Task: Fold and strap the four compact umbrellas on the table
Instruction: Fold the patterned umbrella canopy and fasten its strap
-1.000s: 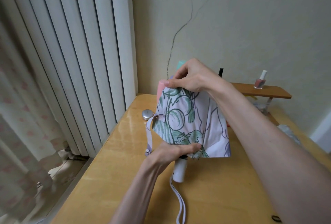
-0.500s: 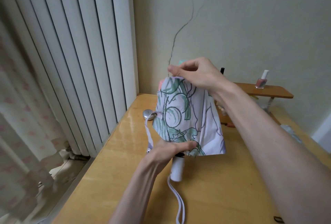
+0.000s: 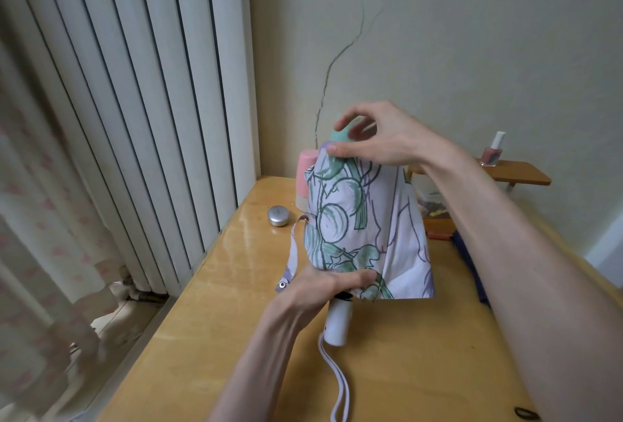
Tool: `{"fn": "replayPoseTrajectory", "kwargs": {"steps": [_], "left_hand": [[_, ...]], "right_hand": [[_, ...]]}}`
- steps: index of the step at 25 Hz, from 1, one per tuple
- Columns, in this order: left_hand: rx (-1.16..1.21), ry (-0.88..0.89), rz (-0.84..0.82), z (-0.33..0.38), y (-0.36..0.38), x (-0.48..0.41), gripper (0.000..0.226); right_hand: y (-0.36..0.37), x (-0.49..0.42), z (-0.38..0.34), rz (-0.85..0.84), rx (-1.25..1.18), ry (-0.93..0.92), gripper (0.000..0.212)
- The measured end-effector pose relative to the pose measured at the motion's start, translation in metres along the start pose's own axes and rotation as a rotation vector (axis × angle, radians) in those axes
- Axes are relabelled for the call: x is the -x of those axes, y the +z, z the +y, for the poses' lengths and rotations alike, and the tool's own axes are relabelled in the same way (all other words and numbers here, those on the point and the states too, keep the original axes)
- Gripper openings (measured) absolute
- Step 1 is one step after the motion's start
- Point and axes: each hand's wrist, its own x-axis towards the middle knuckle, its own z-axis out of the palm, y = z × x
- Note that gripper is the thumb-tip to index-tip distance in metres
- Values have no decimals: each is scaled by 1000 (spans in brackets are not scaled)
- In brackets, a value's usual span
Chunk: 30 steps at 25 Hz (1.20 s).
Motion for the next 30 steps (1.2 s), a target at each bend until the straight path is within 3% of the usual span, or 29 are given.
{"fn": "replayPoseTrajectory", "kwargs": {"steps": [2,3,5,8,13,18,22,26,28,30], "left_hand": [[38,-14,-9,0,-3,1,30],[46,-24,-10,0,-6,2,26],[46,-47,-10,2,-11,5,25],[11,-64,-33,5,-20,9,45],[-67,-141,-110,3,-27,12,56],[72,-128,-169,2,-19,15,39],[44,-62,-138,11,-12,8,96],[-163,-33,141,31,-36,2,108],[-256,98,262,40,-44,0,120],[-377,261,247,46,-28,-2,127]], "right_hand": [[-2,6,8,-125,111,74,78],[-2,9,14,-136,109,77,82],[-3,20,24,-140,-39,37,71],[-7,37,30,-227,-285,6,61],[-2,37,26,-282,-265,49,59],[9,33,18,-32,-311,-12,17],[-6,28,21,133,-182,58,16],[-28,31,24,365,-36,146,20],[-31,31,23,446,19,179,22],[-26,28,17,470,67,190,24]]}}
